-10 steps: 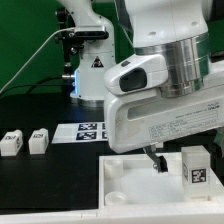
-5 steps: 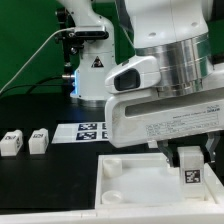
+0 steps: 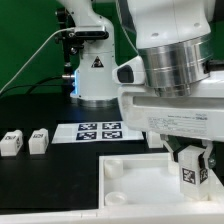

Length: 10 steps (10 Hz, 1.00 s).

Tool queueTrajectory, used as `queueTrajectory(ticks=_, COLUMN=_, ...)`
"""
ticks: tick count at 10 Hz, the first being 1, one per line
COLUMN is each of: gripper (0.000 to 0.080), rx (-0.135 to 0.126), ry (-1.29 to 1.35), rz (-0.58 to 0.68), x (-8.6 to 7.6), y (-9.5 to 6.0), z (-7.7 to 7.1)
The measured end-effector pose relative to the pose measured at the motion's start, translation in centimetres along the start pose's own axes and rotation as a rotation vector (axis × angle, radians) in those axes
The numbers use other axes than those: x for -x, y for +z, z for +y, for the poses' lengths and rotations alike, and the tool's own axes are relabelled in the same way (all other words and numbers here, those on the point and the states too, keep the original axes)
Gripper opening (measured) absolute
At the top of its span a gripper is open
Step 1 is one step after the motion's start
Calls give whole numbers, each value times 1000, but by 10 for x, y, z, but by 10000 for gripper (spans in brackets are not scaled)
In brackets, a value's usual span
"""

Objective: Assemble one leg

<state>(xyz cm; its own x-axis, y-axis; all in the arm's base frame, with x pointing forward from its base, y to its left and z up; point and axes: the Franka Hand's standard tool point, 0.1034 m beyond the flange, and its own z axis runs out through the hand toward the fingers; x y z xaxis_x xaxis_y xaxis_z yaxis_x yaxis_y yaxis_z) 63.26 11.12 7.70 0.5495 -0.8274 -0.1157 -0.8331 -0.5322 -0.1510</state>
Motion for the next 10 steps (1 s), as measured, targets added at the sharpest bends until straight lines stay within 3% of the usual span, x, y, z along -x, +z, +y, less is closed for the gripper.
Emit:
queueTrajectory(ticks=2, gripper=300, rx=-27, ry=393, rz=-31, x=2, y=1, z=0)
queueTrajectory(ticks=4, gripper=300, rx=-85, ry=699, rz=-52, x=5, y=2, z=1)
queueTrajectory(ticks=6, gripper=296, rx=-82, ry=779, rz=-58, x=10, y=4, z=-2)
queueTrajectory(ticks=7, gripper=411, rx=-82, ry=722, rz=-55, x=10, y=4, z=-2)
queueTrajectory(ticks=8, gripper=411, rx=-72, ry=639, rz=-54, x=11, y=4, z=0)
queueTrajectory(ticks=9, gripper=546, rx=-39, ry=416, rz=-65, x=13, y=4, z=3)
queueTrajectory(ticks=10, gripper=631, rx=-8, ry=164, rz=-74, x=11, y=1, z=5)
